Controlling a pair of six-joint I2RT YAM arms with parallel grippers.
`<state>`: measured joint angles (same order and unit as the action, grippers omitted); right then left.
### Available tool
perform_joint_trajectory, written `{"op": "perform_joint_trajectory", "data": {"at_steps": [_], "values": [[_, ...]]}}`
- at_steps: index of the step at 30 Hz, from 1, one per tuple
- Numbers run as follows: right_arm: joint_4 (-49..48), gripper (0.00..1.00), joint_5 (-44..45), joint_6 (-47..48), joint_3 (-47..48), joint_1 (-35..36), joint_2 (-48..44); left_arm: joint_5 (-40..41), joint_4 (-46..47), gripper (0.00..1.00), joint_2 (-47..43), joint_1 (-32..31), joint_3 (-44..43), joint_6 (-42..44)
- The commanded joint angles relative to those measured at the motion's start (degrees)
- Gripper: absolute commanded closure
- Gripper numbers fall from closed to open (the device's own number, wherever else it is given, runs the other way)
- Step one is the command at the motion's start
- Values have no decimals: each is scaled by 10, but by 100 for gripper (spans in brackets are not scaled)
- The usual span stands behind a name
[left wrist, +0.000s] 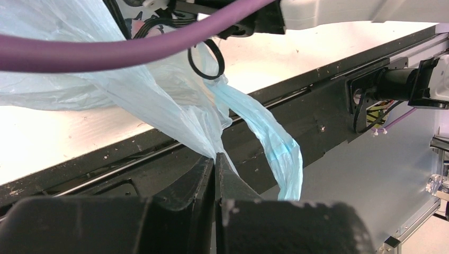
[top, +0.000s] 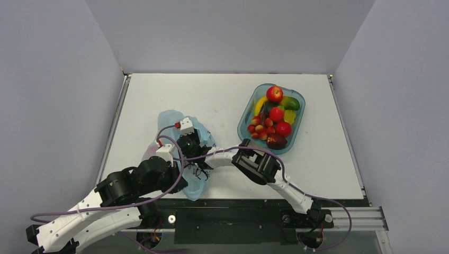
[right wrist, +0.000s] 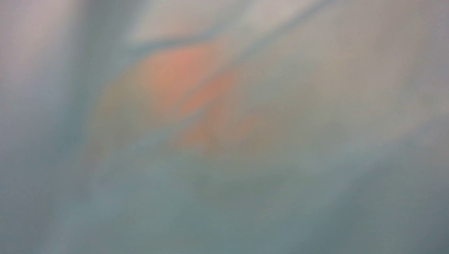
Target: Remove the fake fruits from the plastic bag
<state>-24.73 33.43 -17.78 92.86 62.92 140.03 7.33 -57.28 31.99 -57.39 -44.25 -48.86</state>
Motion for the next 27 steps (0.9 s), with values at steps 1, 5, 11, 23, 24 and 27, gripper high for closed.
{"op": "perform_joint_trajectory", "data": {"at_steps": [1,5,11,23,24,27], "values": [[-38,81,-25,45,-52,-4,-75,-8,1,100,-12,-4,12,-7],[-73,90,-52,75,-118,-2,-134,10,-12,100,-24,-4,16,-16],[-103,99,-80,83,-209,3,-212,39,-29,100,-37,-4,19,-36],[-78,100,-154,28,-361,27,-350,79,-13,100,-17,-4,-11,-19],[-79,100,-161,21,-372,29,-358,87,-7,100,-14,-4,-21,-9],[-73,100,-174,4,-422,39,-402,105,-6,100,8,-4,-51,12]]}}
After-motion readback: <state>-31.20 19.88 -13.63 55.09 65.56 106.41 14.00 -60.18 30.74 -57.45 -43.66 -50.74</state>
